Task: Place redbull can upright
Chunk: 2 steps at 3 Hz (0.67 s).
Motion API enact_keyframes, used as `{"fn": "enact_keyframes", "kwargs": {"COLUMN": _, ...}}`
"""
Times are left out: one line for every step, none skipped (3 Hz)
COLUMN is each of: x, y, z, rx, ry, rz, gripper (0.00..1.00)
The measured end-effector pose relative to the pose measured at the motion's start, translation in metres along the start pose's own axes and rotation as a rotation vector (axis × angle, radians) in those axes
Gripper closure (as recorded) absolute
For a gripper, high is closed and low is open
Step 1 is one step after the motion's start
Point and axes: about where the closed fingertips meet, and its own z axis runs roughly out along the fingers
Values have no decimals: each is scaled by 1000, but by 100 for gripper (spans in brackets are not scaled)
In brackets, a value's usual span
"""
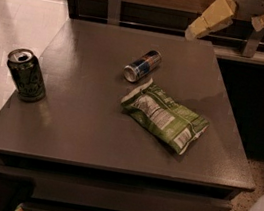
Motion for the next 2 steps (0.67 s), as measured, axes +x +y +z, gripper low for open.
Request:
{"fn": "enact_keyframes", "kwargs": {"x": -4, "y": -3, "z": 11, "rx": -17, "ry": 9, "rz": 137, "gripper": 0}}
{"fn": "enact_keyframes", "kwargs": {"x": -12, "y": -1, "z": 29, "rx": -26, "ry": 41, "rz": 322, "gripper": 0}}
